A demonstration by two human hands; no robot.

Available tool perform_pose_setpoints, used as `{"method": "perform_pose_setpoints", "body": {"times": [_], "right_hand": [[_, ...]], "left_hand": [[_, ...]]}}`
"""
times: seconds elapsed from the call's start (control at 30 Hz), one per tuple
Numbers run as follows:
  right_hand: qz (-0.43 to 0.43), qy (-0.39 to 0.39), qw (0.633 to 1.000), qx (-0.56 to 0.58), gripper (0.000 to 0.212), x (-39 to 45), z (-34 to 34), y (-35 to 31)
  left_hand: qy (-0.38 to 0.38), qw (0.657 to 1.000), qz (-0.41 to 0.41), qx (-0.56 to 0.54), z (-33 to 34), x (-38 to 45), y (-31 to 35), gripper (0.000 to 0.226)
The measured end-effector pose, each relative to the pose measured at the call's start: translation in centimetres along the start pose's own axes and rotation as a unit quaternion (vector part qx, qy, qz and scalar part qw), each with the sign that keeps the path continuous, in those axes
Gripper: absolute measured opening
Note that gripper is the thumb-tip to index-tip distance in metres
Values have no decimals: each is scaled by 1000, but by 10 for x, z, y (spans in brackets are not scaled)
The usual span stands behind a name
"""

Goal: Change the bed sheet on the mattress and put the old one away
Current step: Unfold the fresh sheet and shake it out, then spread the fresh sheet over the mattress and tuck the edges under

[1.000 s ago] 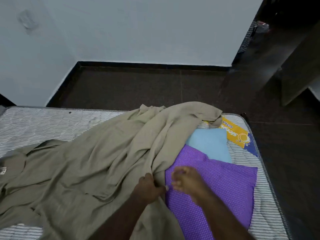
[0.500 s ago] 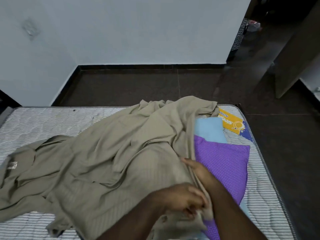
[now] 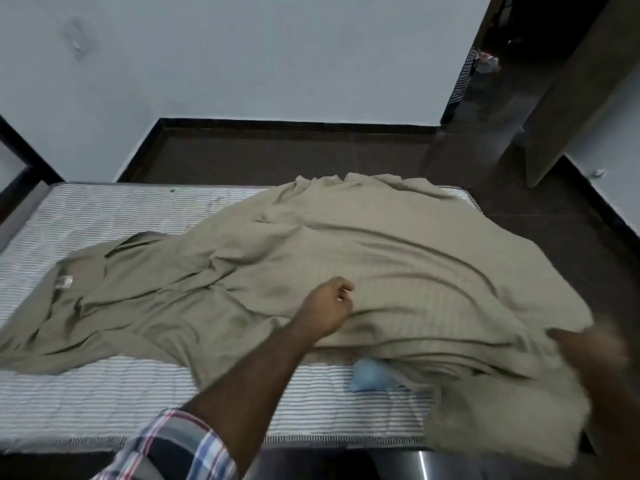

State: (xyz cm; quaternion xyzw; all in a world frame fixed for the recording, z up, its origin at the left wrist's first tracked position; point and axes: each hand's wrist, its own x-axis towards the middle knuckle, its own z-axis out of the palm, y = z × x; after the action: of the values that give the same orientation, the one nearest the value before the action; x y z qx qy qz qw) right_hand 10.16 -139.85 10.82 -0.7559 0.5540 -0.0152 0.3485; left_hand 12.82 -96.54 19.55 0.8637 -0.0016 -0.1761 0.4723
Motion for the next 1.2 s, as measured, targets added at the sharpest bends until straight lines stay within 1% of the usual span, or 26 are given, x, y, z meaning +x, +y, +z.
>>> {"method": "perform_pose_setpoints", "body": {"times": [0.03, 0.07, 0.1, 0.13, 0.2, 0.23, 0.33, 0.4, 0.57, 0.7, 0.83, 0.93, 1.0, 1.07, 1.13, 1.17, 1.2], "right_hand": [[-49, 9, 992, -118, 51, -50, -1, -8], [-132, -21, 979, -151, 61, -105, -2, -27], [-182, -123, 962, -161, 72, -156, 10, -34], [-209, -226, 940, -147, 73, -196, 22, -34], [-237, -328, 893, -197, 72, -248, 67, -36], [-254, -357, 871, -220, 73, -263, 93, -30], [-285, -416, 825, -257, 75, -313, 158, -21], [-321, -429, 801, -267, 74, -343, 190, -25], [-350, -446, 770, -295, 72, -386, 285, -45], [-361, -450, 742, -341, 82, -416, 366, -61], [-392, -459, 705, -372, 86, -454, 429, -70], [-383, -475, 703, -365, 83, -483, 471, -76], [-376, -477, 710, -357, 81, -500, 503, -77], [-377, -466, 717, -356, 80, -521, 529, -80], [-361, -456, 731, -357, 84, -540, 558, -76], [-354, -443, 737, -368, 85, -550, 570, -71], [-347, -427, 742, -383, 82, -559, 578, -64]], "left_hand": [[20, 1000, -8, 12, -17, -6, -15, 32], [37, 999, -18, 24, -32, -12, -30, 34], [53, 998, -29, 35, -46, -18, -45, 35], [67, 996, -39, 46, -60, -24, -61, 37], [86, 992, -61, 74, -86, -37, -96, 41], [93, 989, -74, 91, -98, -44, -113, 43], [109, 978, -117, 132, -130, -59, -164, 49], [113, 972, -144, 145, -150, -62, -193, 51], [92, 964, -191, 160, -200, -35, -261, 52], [83, 960, -212, 163, -246, 2, -315, 54], [100, 953, -235, 166, -295, 30, -359, 54], [102, 948, -249, 170, -329, 48, -395, 53], [98, 944, -259, 179, -354, 58, -424, 53], [100, 941, -258, 193, -381, 66, -458, 54], [99, 936, -246, 233, -414, 70, -496, 56], [94, 932, -242, 254, -430, 69, -517, 58], [79, 926, -242, 279, -445, 67, -538, 60]]}}
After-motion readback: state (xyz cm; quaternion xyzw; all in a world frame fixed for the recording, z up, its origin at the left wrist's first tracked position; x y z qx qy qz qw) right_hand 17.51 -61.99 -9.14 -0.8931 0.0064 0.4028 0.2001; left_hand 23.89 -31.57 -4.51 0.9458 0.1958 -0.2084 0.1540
